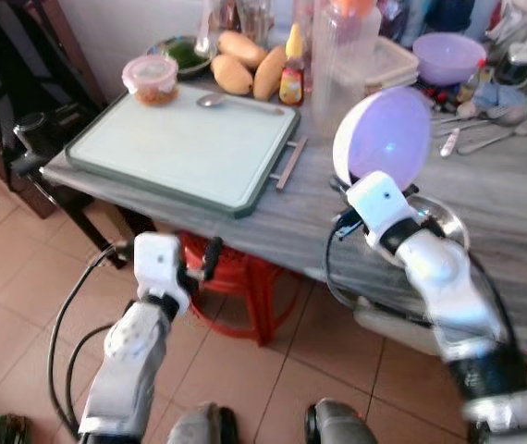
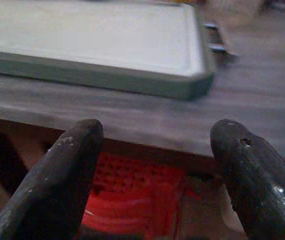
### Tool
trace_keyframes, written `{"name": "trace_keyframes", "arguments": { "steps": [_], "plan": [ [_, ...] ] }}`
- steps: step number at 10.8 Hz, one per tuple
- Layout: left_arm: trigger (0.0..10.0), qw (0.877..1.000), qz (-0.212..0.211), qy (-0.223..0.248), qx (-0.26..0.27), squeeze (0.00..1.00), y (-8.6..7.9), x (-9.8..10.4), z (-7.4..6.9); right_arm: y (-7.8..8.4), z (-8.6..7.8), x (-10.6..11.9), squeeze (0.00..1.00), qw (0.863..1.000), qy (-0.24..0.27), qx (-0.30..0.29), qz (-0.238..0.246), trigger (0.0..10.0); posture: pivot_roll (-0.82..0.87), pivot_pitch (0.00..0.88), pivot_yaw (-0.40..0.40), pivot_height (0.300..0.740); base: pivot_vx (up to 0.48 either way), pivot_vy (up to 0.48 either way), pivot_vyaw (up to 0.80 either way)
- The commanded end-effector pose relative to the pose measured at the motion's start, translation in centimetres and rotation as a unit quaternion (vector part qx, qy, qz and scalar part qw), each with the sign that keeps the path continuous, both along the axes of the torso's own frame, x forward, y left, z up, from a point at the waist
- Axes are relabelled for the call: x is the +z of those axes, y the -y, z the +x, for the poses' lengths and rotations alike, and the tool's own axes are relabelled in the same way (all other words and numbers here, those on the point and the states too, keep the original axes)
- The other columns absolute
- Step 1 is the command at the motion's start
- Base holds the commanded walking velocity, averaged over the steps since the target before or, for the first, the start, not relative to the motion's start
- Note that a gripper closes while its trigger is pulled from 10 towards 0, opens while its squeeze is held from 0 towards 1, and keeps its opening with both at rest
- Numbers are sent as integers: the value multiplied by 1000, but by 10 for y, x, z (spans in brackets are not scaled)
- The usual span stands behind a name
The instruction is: Setting the table
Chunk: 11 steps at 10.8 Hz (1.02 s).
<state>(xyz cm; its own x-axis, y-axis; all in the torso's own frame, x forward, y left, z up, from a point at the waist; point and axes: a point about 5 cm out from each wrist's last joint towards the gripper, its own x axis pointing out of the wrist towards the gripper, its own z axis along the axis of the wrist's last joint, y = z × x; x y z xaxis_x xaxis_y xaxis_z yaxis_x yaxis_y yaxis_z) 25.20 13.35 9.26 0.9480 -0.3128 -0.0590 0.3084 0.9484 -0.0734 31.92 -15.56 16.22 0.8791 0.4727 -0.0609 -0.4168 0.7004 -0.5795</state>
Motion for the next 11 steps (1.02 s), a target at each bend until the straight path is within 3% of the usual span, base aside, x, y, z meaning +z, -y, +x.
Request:
{"name": "trace_keyframes", "arguments": {
  "steps": [1, 3, 6, 9, 11],
  "plan": [
    [10000, 1000, 4, 2, -17, 0, 3, 3, -4, -8, 5, -1, 0, 999, -18, 31, -23, 10000, -59, 179, 64, 740, 0, 0, 0],
    [10000, 1000, 2, -4, -24, 0, 5, 3, -8, -8, 18, 3, 0, 996, -31, 50, -61, 10000, -43, 190, 60, 740, 0, 0, 0],
    [10000, 1000, 3, -14, -20, 0, 3, 3, -10, 3, 32, 4, 0, 990, -50, 35, -131, 10000, -34, 192, 58, 740, 0, 0, 0],
    [10000, 999, 10, -32, -29, 0, 4, 0, -10, 14, 32, -2, 0, 987, -76, 14, -139, 10000, -41, 192, 66, 740, 0, 0, 0],
    [10000, 999, 10, -34, -28, 0, 5, -1, -9, 17, 30, -1, 1000, 987, -80, 11, -138, 10000, -44, 189, 67, 740, 0, 0, 0]
  ]
}}
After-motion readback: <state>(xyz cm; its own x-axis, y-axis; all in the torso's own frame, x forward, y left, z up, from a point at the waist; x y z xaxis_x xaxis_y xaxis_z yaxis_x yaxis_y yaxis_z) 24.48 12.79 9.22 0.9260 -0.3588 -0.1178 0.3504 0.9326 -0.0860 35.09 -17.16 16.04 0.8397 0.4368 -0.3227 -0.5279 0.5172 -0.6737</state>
